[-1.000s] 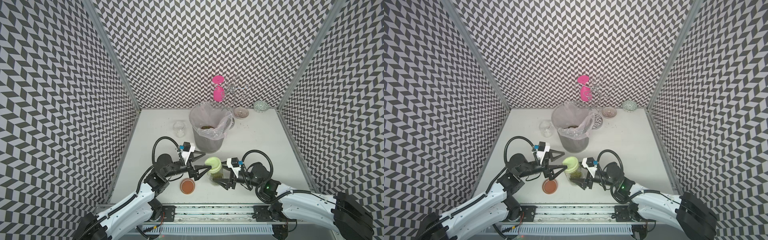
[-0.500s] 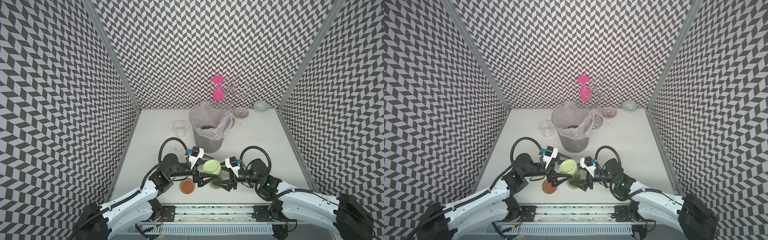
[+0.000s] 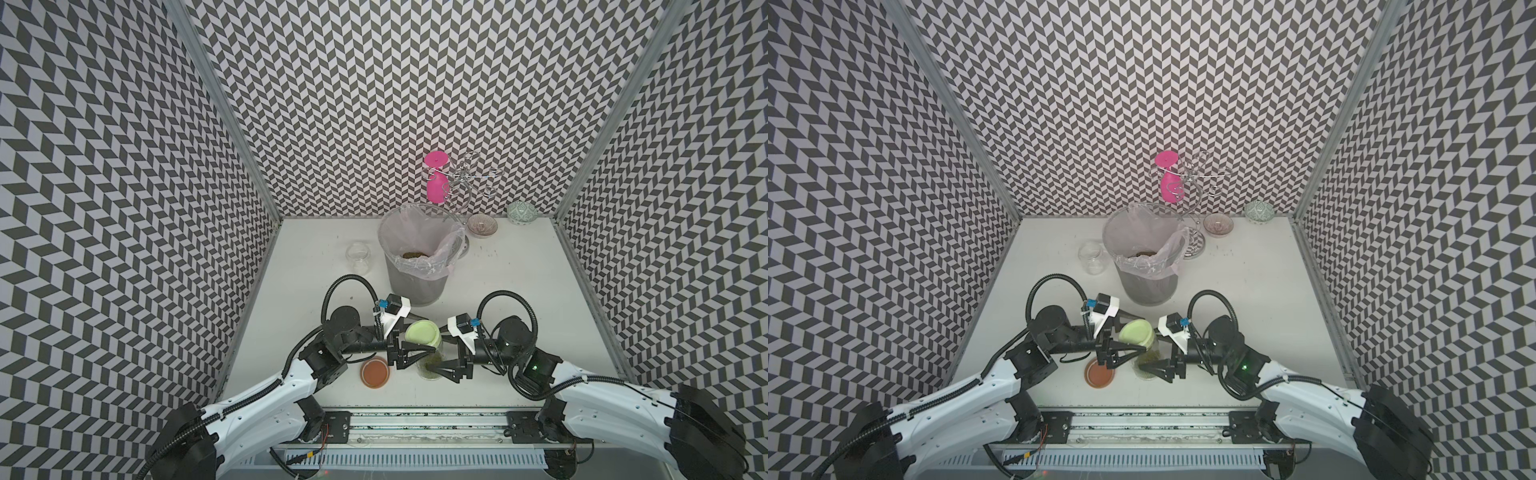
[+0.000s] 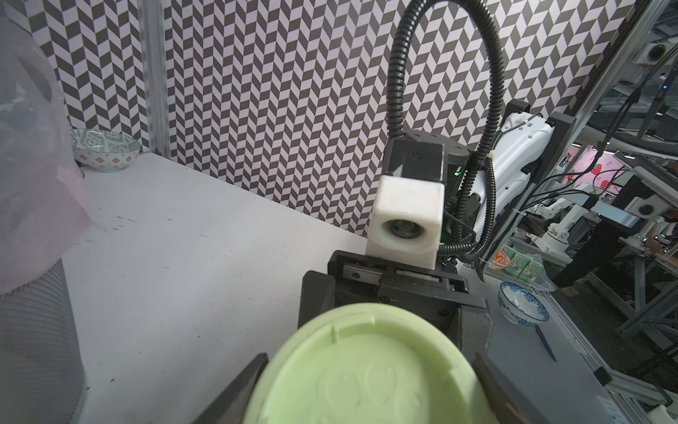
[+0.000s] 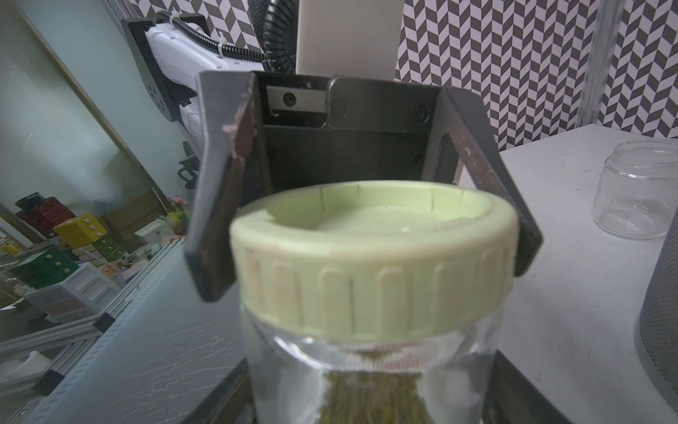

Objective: Empty moldy mung beans from jars
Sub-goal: Unscrew the lid from the jar.

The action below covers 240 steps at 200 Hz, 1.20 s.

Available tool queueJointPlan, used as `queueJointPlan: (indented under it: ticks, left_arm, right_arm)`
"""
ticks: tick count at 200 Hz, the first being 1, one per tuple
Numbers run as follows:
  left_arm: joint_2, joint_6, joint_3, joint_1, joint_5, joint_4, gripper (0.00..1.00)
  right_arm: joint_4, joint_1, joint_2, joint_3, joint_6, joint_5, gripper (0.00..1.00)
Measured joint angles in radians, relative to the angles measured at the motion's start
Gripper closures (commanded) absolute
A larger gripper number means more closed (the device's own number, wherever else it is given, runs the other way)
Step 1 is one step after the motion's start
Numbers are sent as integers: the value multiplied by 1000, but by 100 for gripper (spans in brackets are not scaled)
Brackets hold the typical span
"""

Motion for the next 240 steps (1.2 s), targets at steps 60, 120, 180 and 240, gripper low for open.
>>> queueJointPlan:
  ticks: [60,120,180,240]
  left_arm:
    - [30,27,0,0,-24,-15,53]
    - [31,47,0,-5,-76,-77,60]
    - [29,53,0,-7,-126,-126,63]
    - [-26,49,0,-6,-136,-155,64]
  right_arm:
    - [17,-2,56,0,-2,5,33]
    - [85,-2,95,0,-21,28,1]
    - [142,-5,101,-6,-61,45,1]
    - [224,-5,277,-5,-85,-21,1]
